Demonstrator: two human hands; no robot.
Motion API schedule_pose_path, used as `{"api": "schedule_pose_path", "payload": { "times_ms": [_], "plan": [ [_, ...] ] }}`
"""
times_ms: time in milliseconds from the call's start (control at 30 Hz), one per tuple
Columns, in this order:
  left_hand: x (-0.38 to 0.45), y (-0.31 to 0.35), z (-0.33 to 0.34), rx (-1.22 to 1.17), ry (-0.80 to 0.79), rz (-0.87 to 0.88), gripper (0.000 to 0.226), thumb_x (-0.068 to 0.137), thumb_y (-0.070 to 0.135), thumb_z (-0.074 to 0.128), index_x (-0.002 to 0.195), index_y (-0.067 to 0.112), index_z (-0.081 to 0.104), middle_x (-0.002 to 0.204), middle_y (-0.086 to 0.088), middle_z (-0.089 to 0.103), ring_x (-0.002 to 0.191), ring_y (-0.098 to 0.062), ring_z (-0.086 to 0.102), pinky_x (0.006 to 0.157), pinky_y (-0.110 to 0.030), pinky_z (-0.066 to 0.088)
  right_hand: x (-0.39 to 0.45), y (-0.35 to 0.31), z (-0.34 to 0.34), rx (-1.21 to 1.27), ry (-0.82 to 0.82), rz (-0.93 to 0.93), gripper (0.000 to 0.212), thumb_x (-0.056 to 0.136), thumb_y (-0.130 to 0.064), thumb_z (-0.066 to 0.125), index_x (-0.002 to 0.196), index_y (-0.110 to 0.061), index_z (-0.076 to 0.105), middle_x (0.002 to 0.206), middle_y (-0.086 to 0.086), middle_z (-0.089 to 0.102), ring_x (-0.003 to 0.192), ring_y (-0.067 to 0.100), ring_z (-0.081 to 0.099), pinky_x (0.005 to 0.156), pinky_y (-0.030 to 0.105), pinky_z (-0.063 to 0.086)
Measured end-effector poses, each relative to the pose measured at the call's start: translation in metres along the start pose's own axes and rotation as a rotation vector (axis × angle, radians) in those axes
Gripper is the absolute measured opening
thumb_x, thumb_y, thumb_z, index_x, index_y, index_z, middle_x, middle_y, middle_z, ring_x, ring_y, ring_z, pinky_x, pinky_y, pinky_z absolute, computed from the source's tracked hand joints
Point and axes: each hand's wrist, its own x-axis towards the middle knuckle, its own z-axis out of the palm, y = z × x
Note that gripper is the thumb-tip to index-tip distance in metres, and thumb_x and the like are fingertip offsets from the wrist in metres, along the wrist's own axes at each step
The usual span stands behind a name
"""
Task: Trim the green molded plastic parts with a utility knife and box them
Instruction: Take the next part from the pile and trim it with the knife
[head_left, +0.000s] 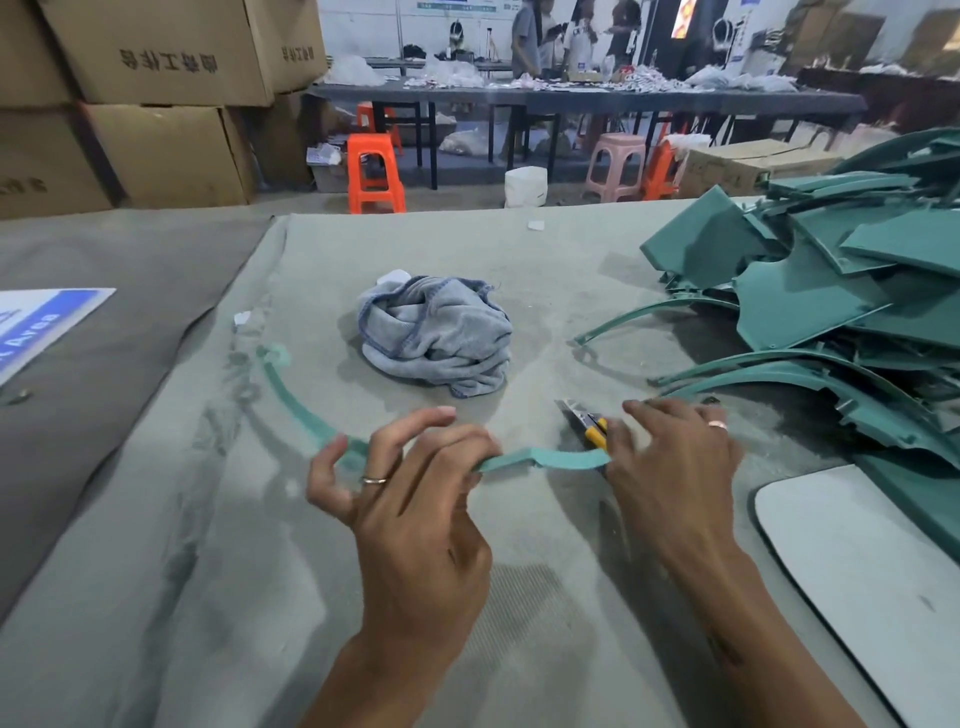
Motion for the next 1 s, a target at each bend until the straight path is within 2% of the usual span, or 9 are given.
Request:
{"api": "schedule_pose_path", "payload": {
  "times_ms": [67,133,267,400,533,633,767,900,1000],
  "plan": [
    [0.003,-0.004,-0.003,-0.040,0.038,-0.035,0.031,0.086,-0.006,0.054,0.080,0.018,0.073,0.097,0.013,0.071,0.118,-0.017,0.063,0.096,-0.062,0.032,0.001,-0.001,-0.002,0.171,0.224,-0.132,0.027,0.100,-0.029,0.061,0.091,-0.013,0.080,0.090,0.001,0.075,0.088,0.021,0.064,0.084,0.039,0.050],
    [0.006,-0.009,-0.004,-0.169,0.049,-0.048,0.035,0.084,-0.011,0.048,0.080,0.012,0.074,0.103,0.009,0.072,0.122,-0.024,0.061,0.095,-0.056,0.041,0.000,-0.007,-0.005,0.507,0.216,-0.119,0.045,0.103,-0.044,0.053,0.077,-0.017,0.079,0.066,-0.005,0.069,0.059,0.008,0.060,0.058,0.024,0.047],
    [0.009,-0.021,-0.005,-0.353,-0.036,-0.113,0.029,0.083,-0.022,0.050,0.081,0.000,0.068,0.116,-0.005,0.073,0.129,-0.032,0.059,0.103,-0.046,0.049,-0.004,-0.030,-0.008,1.000,-0.326,0.455,0.075,0.082,-0.087,0.053,0.079,-0.017,0.082,0.058,0.003,0.063,0.043,0.012,0.048,0.038,0.021,0.033],
    [0.008,-0.027,-0.001,-0.410,-0.147,-0.106,0.016,0.093,-0.007,0.058,0.081,-0.001,0.068,0.138,-0.014,0.062,0.144,-0.034,0.044,0.114,-0.039,0.041,-0.008,-0.034,-0.014,1.259,-0.822,0.481,0.046,0.078,-0.046,0.082,0.099,-0.005,0.079,0.069,0.014,0.067,0.042,0.020,0.055,0.034,0.021,0.035],
    [0.007,-0.031,0.003,-0.386,-0.207,-0.183,0.019,0.085,-0.008,0.065,0.093,0.004,0.077,0.159,-0.015,0.038,0.150,-0.026,0.036,0.113,-0.026,0.040,-0.011,-0.037,-0.008,1.369,-0.701,0.379,0.029,0.072,-0.004,0.086,0.100,-0.012,0.082,0.094,0.016,0.077,0.054,0.017,0.066,0.037,0.021,0.045],
    [0.007,-0.031,0.006,-0.488,-0.172,-0.470,0.049,0.091,-0.019,0.054,0.109,0.019,0.079,0.161,-0.002,0.040,0.142,-0.011,0.046,0.105,-0.022,0.048,-0.010,-0.035,-0.002,1.372,-0.541,0.336,0.043,0.075,-0.014,0.082,0.118,-0.015,0.078,0.109,0.013,0.079,0.069,0.018,0.071,0.043,0.024,0.050],
    [0.011,-0.030,0.011,-0.988,-0.177,-1.061,0.029,0.094,0.023,0.070,0.122,0.029,0.070,0.119,-0.004,0.075,0.110,-0.032,0.071,0.090,-0.045,0.061,-0.013,-0.032,0.005,1.245,-0.390,0.229,0.052,0.078,-0.022,0.082,0.129,-0.026,0.071,0.114,-0.001,0.080,0.083,0.011,0.075,0.050,0.023,0.054],
    [0.010,-0.027,0.015,-0.993,-0.287,-1.157,0.059,0.092,-0.008,0.065,0.137,0.029,0.056,0.114,-0.005,0.076,0.104,-0.023,0.074,0.081,-0.040,0.062,-0.017,-0.029,0.007,1.248,-0.325,0.134,0.034,0.087,-0.020,0.081,0.114,-0.040,0.078,0.116,-0.006,0.079,0.099,0.014,0.077,0.070,0.024,0.062],
    [0.014,-0.024,0.011,-1.095,-0.342,-1.270,0.046,0.095,-0.011,0.055,0.135,0.012,0.060,0.116,-0.011,0.076,0.104,-0.028,0.074,0.075,-0.036,0.063,-0.020,-0.029,0.012,1.227,-0.298,0.121,0.033,0.090,-0.016,0.077,0.116,-0.037,0.077,0.118,-0.007,0.078,0.103,0.011,0.076,0.077,0.021,0.061]
  ]
}}
